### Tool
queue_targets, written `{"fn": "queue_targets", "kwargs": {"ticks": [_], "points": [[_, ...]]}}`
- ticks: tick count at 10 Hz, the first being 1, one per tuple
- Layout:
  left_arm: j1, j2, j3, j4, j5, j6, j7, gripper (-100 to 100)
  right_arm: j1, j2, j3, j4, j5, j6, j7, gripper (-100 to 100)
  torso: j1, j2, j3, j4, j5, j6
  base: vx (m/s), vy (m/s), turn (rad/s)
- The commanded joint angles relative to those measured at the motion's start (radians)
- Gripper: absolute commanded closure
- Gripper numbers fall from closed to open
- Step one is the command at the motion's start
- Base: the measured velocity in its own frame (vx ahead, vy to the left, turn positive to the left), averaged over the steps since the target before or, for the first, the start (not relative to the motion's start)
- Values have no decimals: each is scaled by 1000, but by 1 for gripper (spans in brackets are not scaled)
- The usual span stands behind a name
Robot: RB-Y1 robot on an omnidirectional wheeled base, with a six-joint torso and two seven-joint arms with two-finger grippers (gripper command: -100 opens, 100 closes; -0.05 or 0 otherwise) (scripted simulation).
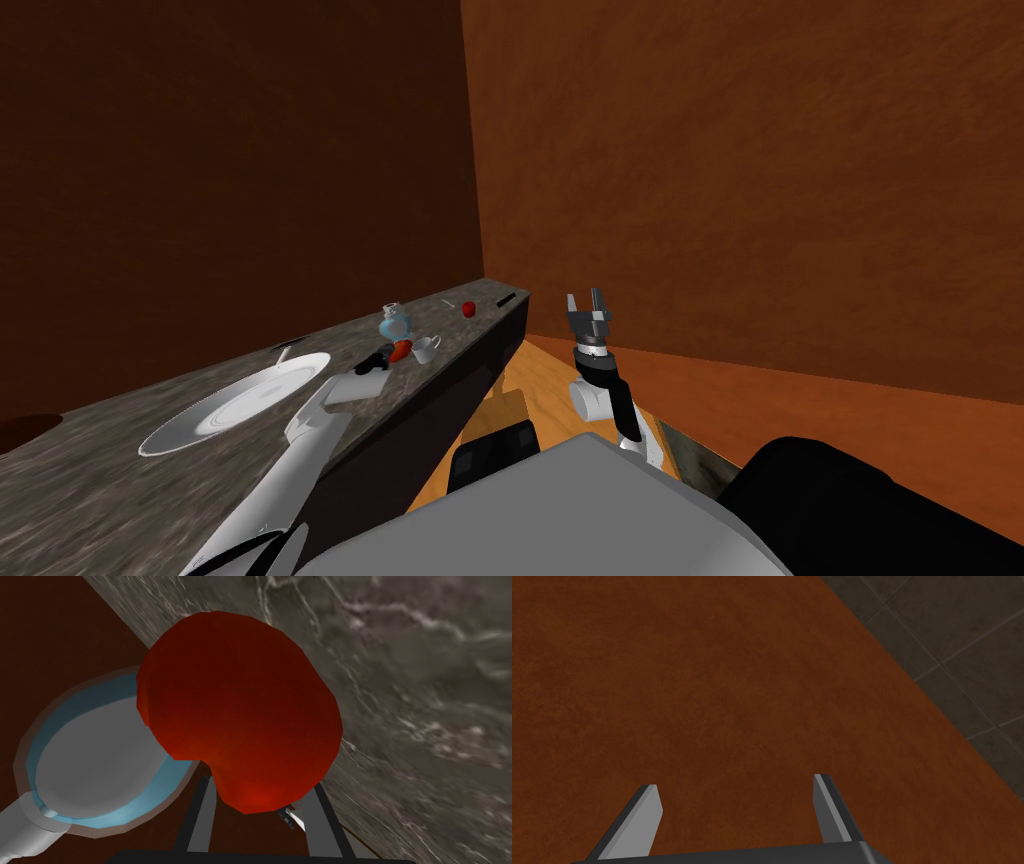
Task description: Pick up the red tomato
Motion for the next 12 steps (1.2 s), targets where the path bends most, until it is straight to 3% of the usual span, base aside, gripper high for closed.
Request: {"fn": "queue_targets", "kwargs": {"ticks": [1,3,4,7,8,10,11,12], "points": [[13,-3,0,-50,-4,5,1,100,0,0,0,0,0,0,0,0,0,0,0,0,0,0,7,-6,14],[13,-3,0,-67,-4,5,1,100,0,0,0,0,0,0,0,0,1,3,2,1,0,1,-8,2,-6],[62,6,-26,-105,27,40,3,100,0,0,0,0,0,0,0,0,0,4,3,2,0,1,70,-1,52],[100,6,-26,-190,27,40,3,100,0,0,0,0,0,0,0,0,0,0,0,1,0,1,52,-12,21],[145,16,-51,-217,58,75,5,100,0,0,0,0,0,0,0,0,0,2,2,2,0,1,73,-8,54],[188,16,-51,-284,58,75,5,100,0,0,0,0,0,0,0,0,1,-1,0,0,0,0,63,-11,25],[188,16,-51,-313,58,75,5,100,0,0,0,0,0,0,0,0,1,1,1,1,0,1,0,0,0],[234,26,-76,-346,88,110,7,100,0,0,0,0,0,0,0,0,0,3,2,2,0,1,76,-15,51]]}}
